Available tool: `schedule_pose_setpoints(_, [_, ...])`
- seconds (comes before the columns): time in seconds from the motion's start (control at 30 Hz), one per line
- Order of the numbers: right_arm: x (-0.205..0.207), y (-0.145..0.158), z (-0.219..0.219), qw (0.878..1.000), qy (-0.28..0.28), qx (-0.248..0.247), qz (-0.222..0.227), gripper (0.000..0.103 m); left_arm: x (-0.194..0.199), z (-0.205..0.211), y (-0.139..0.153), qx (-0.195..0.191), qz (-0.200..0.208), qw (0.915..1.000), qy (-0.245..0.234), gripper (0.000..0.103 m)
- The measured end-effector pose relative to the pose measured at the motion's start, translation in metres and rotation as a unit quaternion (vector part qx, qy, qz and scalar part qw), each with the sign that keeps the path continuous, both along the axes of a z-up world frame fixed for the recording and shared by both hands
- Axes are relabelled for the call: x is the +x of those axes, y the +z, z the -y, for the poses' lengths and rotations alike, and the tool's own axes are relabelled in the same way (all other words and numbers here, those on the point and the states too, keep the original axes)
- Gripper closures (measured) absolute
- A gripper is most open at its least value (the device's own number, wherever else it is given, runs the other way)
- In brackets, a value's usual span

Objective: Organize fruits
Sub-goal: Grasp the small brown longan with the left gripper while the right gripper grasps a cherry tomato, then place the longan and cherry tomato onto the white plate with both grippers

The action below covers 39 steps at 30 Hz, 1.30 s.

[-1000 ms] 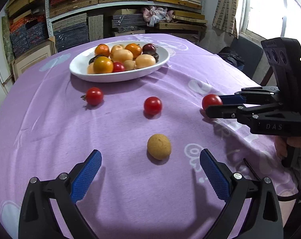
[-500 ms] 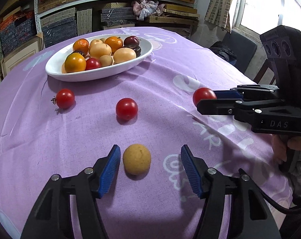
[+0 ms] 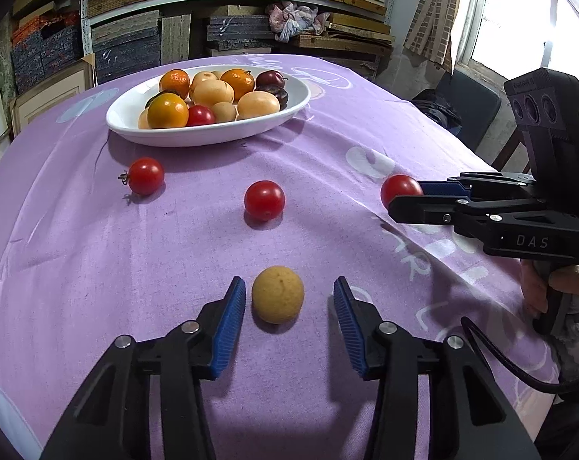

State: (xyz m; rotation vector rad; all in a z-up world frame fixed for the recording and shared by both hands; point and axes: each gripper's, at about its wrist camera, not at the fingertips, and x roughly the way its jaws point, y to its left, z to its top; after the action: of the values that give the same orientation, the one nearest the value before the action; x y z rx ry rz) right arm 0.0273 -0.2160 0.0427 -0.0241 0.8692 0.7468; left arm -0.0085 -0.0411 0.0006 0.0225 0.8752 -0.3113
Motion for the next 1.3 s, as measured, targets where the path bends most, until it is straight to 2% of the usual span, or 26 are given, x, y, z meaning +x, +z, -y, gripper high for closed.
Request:
schedule_pose_setpoints(0.13, [0.000, -0.001, -0.001, 1.000, 0.000, -0.002, -0.002, 0.073, 0.000, 0.000, 0.000, 0.001, 0.000, 1.0000, 0.001, 0.057])
schedule_pose_setpoints(0.27, [0.001, -0.002, 0.000, 1.000, 0.001, -0.002, -0.002, 0.073, -0.001, -0.001, 0.000, 0.010, 0.002, 0.9999, 0.003, 0.070])
schedule_pose_setpoints(0.33, [0.001, -0.002, -0.001, 1.000, 0.001, -0.003, -0.003, 0.073, -0.003, -0.003, 0.000, 0.010, 0.002, 0.9999, 0.005, 0.071])
schedule_pose_setpoints(0.57, [0.001, -0.005, -0.002, 1.000, 0.000, -0.005, -0.003, 0.073, -0.007, -0.011, 0.004, 0.008, 0.015, 0.9996, 0.022, 0.072])
schedule_pose_setpoints(0.67, [0.002, -0.004, -0.001, 1.000, -0.005, -0.003, 0.001, 0.073, -0.004, -0.019, 0.010, -0.004, 0.020, 0.9993, 0.033, 0.072])
schedule_pose_setpoints(0.8, [0.001, -0.004, 0.000, 1.000, -0.008, -0.003, -0.002, 0.073, -0.002, -0.019, 0.004, -0.008, 0.003, 0.9996, 0.027, 0.072])
schedule_pose_setpoints(0.93, [0.001, -0.004, 0.001, 1.000, -0.012, -0.002, -0.002, 0.073, -0.004, -0.010, 0.002, 0.007, 0.008, 0.9998, 0.019, 0.072])
schedule_pose_setpoints(0.97, [0.001, -0.004, 0.001, 1.000, -0.013, -0.002, -0.003, 0.073, -0.005, -0.010, 0.002, 0.007, 0.010, 0.9997, 0.019, 0.076])
schedule_pose_setpoints(1.3, [0.004, -0.003, 0.003, 1.000, -0.017, 0.004, -0.005, 0.073, -0.009, -0.010, 0.008, 0.027, 0.024, 0.9990, 0.029, 0.076])
